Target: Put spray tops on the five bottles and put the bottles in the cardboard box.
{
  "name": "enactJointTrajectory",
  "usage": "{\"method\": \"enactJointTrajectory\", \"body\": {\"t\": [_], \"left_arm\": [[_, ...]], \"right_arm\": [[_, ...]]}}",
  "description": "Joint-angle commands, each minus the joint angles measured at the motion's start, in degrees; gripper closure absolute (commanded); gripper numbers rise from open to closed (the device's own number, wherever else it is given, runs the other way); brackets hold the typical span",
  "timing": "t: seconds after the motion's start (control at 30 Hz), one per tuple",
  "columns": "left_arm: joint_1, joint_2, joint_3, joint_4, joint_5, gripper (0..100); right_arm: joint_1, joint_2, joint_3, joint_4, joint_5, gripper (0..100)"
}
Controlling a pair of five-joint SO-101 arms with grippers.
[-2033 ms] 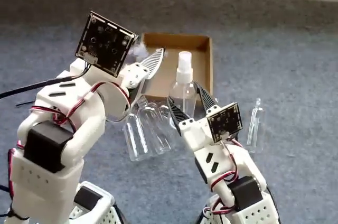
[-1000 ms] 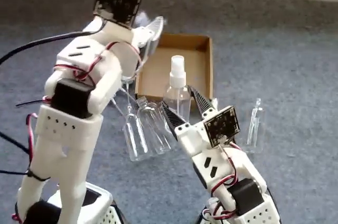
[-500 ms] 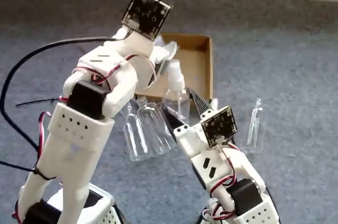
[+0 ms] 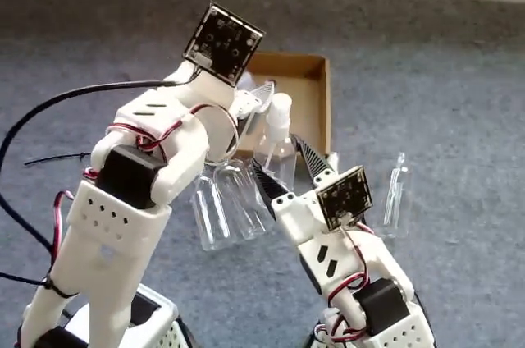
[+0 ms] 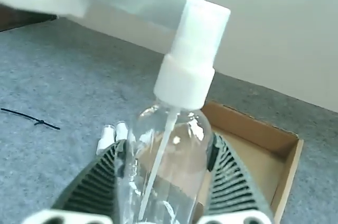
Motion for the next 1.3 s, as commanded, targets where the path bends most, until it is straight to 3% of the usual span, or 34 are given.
{"method": "enactJointTrajectory", "body": {"t": [0.0,0.1,0.33,0.6,0.83,0.93,1.07,1.27], "left_arm": [[-1.01,-1.98,-2.95,0.0,-0.09,84],[-6.9,-2.07,-2.77,0.88,0.0,84],[-22.55,-2.07,-2.24,16.53,0.0,84],[-21.05,-6.9,4.44,24.09,-3.6,83],[-15.96,-23.25,20.18,13.54,-5.36,79],[-13.41,-26.51,26.59,7.91,-5.63,74],[-11.65,-29.32,33.54,1.85,-3.52,73],[-11.82,-36.53,39.25,-0.44,0.7,73]], "right_arm": [[-0.04,-0.22,-1.01,-0.13,-0.09,99.5],[1.19,-0.13,-1.01,-0.4,-0.09,99.5],[6.02,0.48,-1.27,-3.47,-0.09,99.5],[6.73,20.44,-13.14,-6.99,-0.53,99.5],[6.37,41.45,-30.9,-7.08,-1.05,99.5],[5.32,48.31,-35.38,-7.08,-5.19,99.5],[2.15,55.87,-39.69,-7.52,-6.15,99.5],[0.75,62.11,-42.07,-13.41,-6.15,99.5]]}}
